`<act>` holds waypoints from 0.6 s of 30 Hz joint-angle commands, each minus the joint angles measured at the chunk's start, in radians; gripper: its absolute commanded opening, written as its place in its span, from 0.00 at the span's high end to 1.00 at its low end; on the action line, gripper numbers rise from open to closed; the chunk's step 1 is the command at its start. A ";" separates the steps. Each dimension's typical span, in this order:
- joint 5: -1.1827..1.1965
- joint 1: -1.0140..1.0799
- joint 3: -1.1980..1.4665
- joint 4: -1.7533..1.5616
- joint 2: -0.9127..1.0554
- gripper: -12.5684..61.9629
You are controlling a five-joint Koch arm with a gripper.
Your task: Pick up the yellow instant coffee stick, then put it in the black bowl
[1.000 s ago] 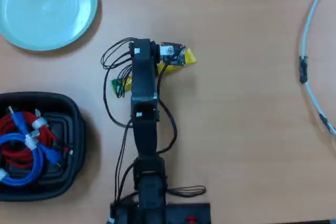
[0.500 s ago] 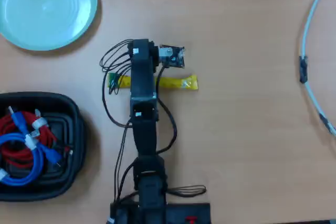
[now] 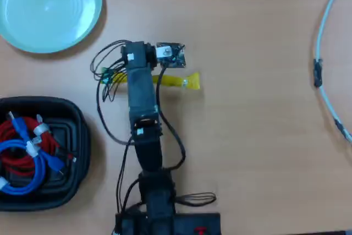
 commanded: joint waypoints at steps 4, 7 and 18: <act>0.015 -0.052 -0.037 0.081 0.221 0.92; 0.015 -0.084 -0.023 0.081 0.282 0.92; 0.018 -0.327 -0.035 0.069 0.433 0.91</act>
